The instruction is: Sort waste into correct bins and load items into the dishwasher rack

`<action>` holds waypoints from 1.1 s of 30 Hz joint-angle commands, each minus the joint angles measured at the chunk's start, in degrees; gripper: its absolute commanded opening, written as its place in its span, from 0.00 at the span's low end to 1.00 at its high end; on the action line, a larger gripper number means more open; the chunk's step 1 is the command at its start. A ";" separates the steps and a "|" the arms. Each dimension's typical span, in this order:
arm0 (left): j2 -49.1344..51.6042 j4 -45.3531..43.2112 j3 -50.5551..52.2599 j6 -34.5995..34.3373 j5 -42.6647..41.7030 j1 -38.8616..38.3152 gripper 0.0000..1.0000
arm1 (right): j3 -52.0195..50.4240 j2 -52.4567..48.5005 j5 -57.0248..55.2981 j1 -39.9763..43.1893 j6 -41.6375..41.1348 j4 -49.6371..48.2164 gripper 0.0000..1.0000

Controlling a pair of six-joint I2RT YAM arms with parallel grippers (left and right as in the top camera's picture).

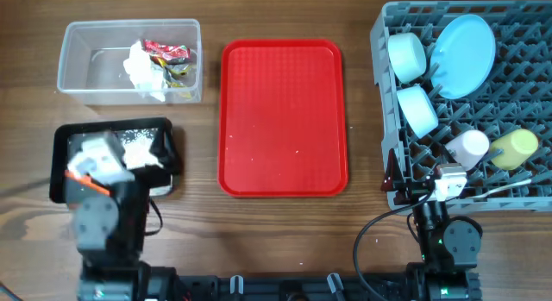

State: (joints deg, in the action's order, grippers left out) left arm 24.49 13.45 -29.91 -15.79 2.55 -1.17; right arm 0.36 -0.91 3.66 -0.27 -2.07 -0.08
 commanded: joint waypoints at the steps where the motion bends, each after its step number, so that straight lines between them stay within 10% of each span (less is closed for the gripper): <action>1: -11.63 -12.22 16.96 -3.04 -3.61 2.62 1.00 | -0.07 0.48 0.87 0.24 0.52 -0.24 1.00; 6: -19.43 -23.19 29.35 -5.73 -3.61 3.37 1.00 | -0.07 0.48 0.87 0.24 0.55 -0.26 1.00; 13: -24.33 -9.03 29.57 -4.04 -3.67 5.42 1.00 | -0.07 0.48 0.87 0.24 0.55 -0.26 1.00; 33: -24.11 -9.09 29.57 -4.00 -3.80 5.46 1.00 | -0.07 0.48 0.85 0.24 0.52 -0.26 1.00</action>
State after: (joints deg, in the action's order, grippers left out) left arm 0.84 3.95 -0.47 -20.47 -0.58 3.88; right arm 0.36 -0.89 3.66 -0.27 -2.07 -0.08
